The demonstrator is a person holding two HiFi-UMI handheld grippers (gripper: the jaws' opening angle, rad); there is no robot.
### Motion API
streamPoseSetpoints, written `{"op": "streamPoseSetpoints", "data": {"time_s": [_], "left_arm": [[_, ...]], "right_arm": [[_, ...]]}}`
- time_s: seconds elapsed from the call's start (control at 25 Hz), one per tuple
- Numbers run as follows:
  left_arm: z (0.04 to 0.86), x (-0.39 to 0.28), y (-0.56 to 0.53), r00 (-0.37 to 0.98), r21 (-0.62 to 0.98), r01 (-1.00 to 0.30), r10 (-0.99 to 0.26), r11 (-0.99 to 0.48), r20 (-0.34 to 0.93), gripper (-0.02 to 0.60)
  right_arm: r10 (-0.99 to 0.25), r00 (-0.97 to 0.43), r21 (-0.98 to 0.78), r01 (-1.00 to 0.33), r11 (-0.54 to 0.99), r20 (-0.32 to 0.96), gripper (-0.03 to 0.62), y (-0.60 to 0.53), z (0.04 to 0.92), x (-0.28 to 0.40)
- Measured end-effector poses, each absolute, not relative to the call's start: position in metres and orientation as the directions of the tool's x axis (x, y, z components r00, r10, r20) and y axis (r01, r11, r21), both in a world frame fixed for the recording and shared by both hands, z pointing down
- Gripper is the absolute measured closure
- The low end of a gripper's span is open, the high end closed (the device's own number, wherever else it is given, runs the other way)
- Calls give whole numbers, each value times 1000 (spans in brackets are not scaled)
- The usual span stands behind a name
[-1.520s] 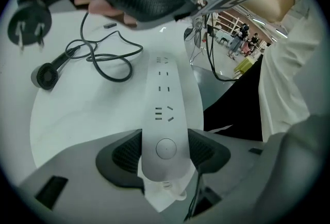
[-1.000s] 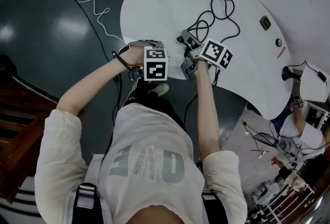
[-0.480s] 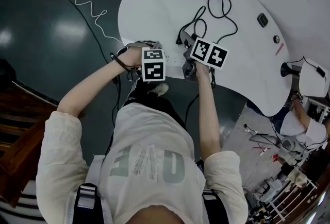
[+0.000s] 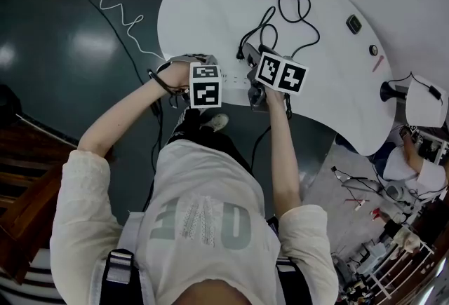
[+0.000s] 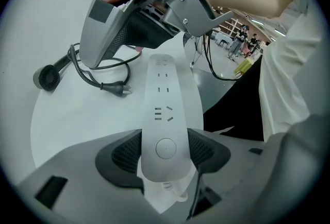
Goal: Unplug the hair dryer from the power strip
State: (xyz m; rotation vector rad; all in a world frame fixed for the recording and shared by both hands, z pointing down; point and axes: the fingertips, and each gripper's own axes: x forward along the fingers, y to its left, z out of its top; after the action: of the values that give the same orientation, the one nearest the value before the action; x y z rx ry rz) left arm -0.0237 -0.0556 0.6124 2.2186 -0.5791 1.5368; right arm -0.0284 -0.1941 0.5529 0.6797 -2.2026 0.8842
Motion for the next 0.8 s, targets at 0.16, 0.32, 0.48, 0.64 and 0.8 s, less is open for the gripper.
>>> {"op": "streamPoseSetpoints", "data": {"time_s": [0.16, 0.32, 0.48, 0.64, 0.8], "left_arm": [[611, -22, -51, 324, 89, -528, -104, -844, 941, 321], [599, -21, -57, 322, 61, -520, -129, -852, 938, 307], [561, -18, -71, 388, 36, -566, -227, -823, 893, 307], [487, -23, -114, 473, 13, -682, -427, -731, 770, 307], [391, -29, -155, 514, -22, -778, -655, -628, 553, 308]], "right_arm": [[-221, -650, -392, -657, 643, 727, 405, -193, 546, -26], [-261, -660, -373, -656, 656, 704, 405, -201, 528, -24], [-336, -665, -290, -647, 705, 667, 405, -207, 492, -22], [-443, -692, -222, -649, 728, 569, 405, -219, 434, -17], [-588, -720, -161, -673, 722, 369, 405, -234, 346, -5]]}}
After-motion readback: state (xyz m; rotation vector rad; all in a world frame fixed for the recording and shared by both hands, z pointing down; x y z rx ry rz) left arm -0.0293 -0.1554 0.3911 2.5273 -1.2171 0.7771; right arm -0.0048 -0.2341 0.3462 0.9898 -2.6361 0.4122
